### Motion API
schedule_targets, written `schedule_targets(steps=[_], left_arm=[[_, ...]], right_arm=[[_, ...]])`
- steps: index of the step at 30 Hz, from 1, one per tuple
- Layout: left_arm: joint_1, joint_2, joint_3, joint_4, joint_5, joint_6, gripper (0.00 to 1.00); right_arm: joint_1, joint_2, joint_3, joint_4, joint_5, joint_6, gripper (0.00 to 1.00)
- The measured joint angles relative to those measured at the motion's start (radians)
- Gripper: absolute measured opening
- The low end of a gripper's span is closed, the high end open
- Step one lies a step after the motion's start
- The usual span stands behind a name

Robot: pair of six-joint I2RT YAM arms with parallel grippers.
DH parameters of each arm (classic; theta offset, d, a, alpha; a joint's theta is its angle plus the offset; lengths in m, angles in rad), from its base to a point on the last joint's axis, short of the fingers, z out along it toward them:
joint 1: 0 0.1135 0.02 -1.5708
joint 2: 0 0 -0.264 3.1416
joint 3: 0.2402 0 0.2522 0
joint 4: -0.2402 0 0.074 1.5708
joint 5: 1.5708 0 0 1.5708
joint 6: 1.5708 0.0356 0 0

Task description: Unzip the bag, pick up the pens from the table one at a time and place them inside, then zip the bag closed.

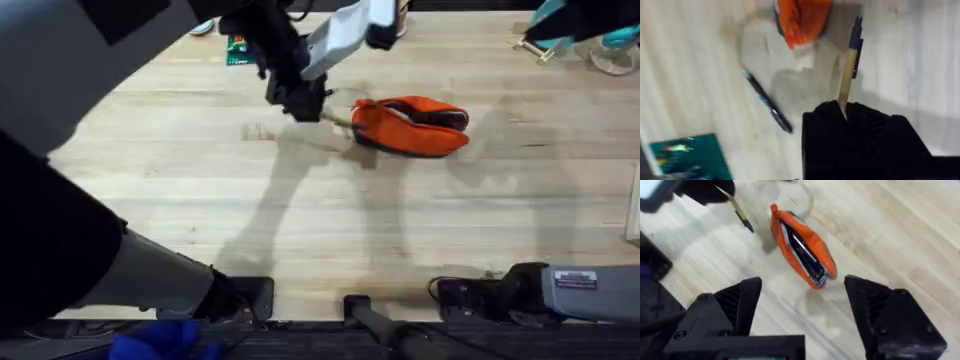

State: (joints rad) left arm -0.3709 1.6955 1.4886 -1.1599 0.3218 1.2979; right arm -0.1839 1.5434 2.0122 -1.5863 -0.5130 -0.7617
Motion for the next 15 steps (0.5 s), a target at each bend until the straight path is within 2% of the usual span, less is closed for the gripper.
schedule_targets(steps=[4, 10, 15], left_arm=[[-0.05, 0.0, 0.036, 0.039, 0.0, -0.014, 0.041], [-0.115, 0.0, 0.05, 0.12, 0.004, -0.032, 0.041], [-0.159, 0.0, 0.05, 0.198, 0.027, -0.039, 0.041]], right_arm=[[-0.041, -0.073, -0.042, 0.015, -0.037, -0.014, 0.998], [-0.06, -0.175, -0.182, 0.071, -0.057, -0.024, 0.997], [-0.095, -0.233, -0.256, 0.091, -0.057, -0.024, 0.997]])
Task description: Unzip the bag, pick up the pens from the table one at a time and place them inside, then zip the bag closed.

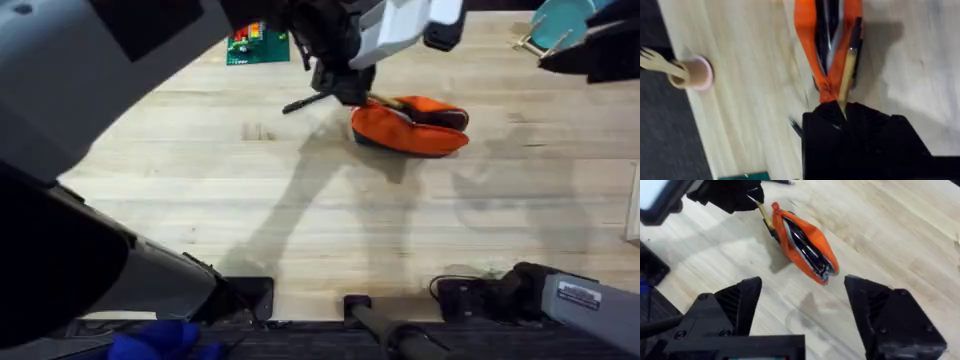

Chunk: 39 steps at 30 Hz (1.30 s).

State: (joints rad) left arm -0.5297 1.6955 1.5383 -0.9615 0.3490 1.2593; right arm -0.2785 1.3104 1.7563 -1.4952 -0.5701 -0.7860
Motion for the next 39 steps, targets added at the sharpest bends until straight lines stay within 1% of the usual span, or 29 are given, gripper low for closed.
schedule_targets(steps=[5, 12, 16, 21, 26, 28, 31, 39], left_arm=[[-0.033, 0.0, 0.0, 0.09, 0.04, -0.031, 0.04], [-0.069, 0.0, 0.0, 0.176, 0.087, -0.06, 0.041], [-0.083, 0.024, 0.005, 0.222, 0.137, -0.075, 0.041], [-0.097, 0.092, 0.006, 0.28, 0.174, -0.129, 0.041], [-0.112, 0.13, 0.006, 0.35, 0.184, -0.215, 0.041], [-0.118, 0.134, 0.006, 0.364, 0.187, -0.243, 0.041], [-0.123, 0.142, 0.006, 0.368, 0.19, -0.266, 0.041], [-0.128, 0.193, 0.006, 0.368, 0.19, -0.288, 0.041]], right_arm=[[-0.04, -0.043, -0.012, 0.0, 0.0, 0.0, 0.997], [-0.044, -0.064, -0.013, -0.003, -0.003, 0.0, 0.997], [-0.044, -0.064, -0.013, -0.003, -0.003, 0.0, 0.997], [-0.044, -0.064, -0.013, -0.002, -0.003, 0.0, 0.997], [-0.044, -0.064, -0.013, -0.002, -0.003, 0.0, 0.997], [-0.044, -0.064, -0.013, -0.001, -0.003, 0.0, 0.997], [-0.044, -0.064, -0.013, -0.001, -0.003, 0.0, 0.997], [-0.044, -0.064, -0.013, 0.001, -0.003, -0.007, 0.997]])
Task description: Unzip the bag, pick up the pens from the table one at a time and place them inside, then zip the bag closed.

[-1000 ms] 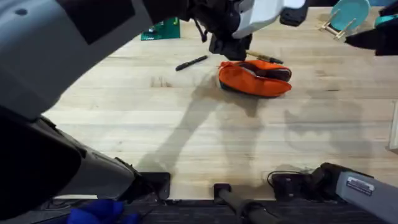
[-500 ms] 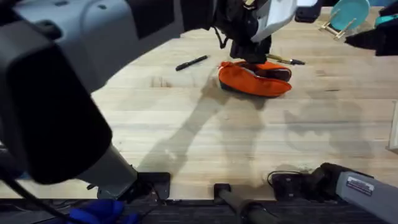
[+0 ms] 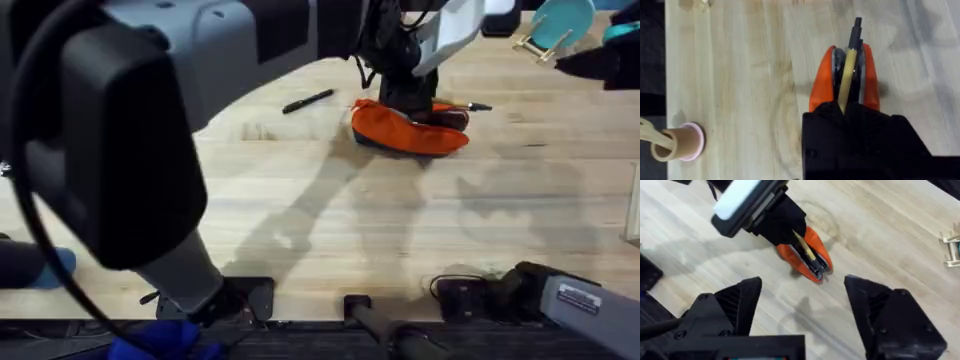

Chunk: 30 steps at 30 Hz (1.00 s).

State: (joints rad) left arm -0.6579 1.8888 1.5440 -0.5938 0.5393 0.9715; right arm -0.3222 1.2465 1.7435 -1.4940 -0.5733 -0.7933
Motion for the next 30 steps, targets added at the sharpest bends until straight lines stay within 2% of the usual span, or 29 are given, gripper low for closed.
schedule_targets(steps=[8, 21, 30], left_arm=[[0.0, 0.055, 0.0, 0.0, -0.009, -0.007, 0.041], [-0.001, 0.092, 0.003, -0.058, -0.064, -0.011, 0.041], [-0.002, 0.1, 0.003, -0.061, -0.074, -0.011, 0.041]], right_arm=[[0.0, 0.0, 0.0, 0.001, 0.0, 0.0, 0.997], [0.0, 0.0, 0.0, 0.002, 0.0, 0.0, 0.997], [0.011, 0.0, 0.0, 0.002, 0.0, 0.0, 0.997]])
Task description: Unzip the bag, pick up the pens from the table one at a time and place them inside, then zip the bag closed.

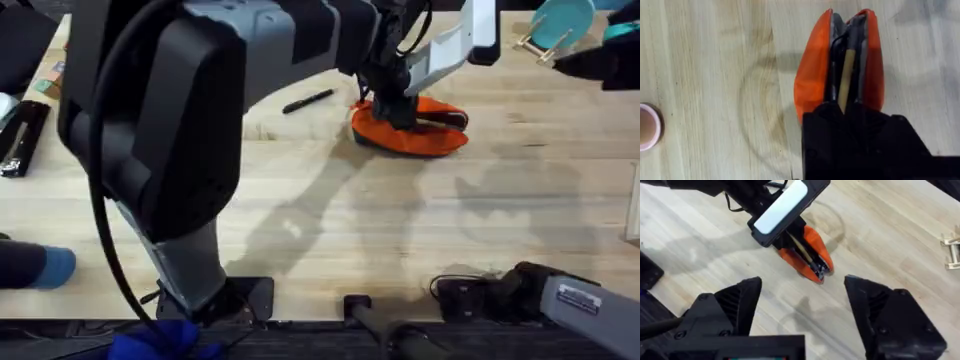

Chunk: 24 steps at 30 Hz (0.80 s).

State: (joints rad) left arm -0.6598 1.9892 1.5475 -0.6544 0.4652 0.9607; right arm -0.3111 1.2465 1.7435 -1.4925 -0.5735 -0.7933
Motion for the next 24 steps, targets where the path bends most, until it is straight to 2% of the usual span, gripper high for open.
schedule_targets(steps=[2, 3, 8, 9, 24], left_arm=[[0.0, 0.0, 0.0, 0.0, -0.002, 0.001, 0.054], [0.0, 0.0, 0.0, 0.0, -0.005, 0.002, 0.152], [0.0, 0.0, 0.0, 0.002, -0.019, -0.001, 0.93], [0.0, 0.0, 0.0, 0.002, -0.022, -0.002, 0.975], [0.0, 0.0, 0.001, -0.001, -0.036, -0.003, 0.992]], right_arm=[[0.001, 0.0, 0.0, 0.0, 0.0, 0.0, 0.997], [0.001, 0.0, 0.0, 0.0, 0.0, 0.0, 0.997], [0.001, 0.0, 0.0, 0.0, 0.0, 0.0, 0.997], [0.001, 0.0, 0.0, 0.0, 0.0, 0.0, 0.997], [0.001, 0.0, 0.0, 0.0, 0.0, 0.0, 0.997]])
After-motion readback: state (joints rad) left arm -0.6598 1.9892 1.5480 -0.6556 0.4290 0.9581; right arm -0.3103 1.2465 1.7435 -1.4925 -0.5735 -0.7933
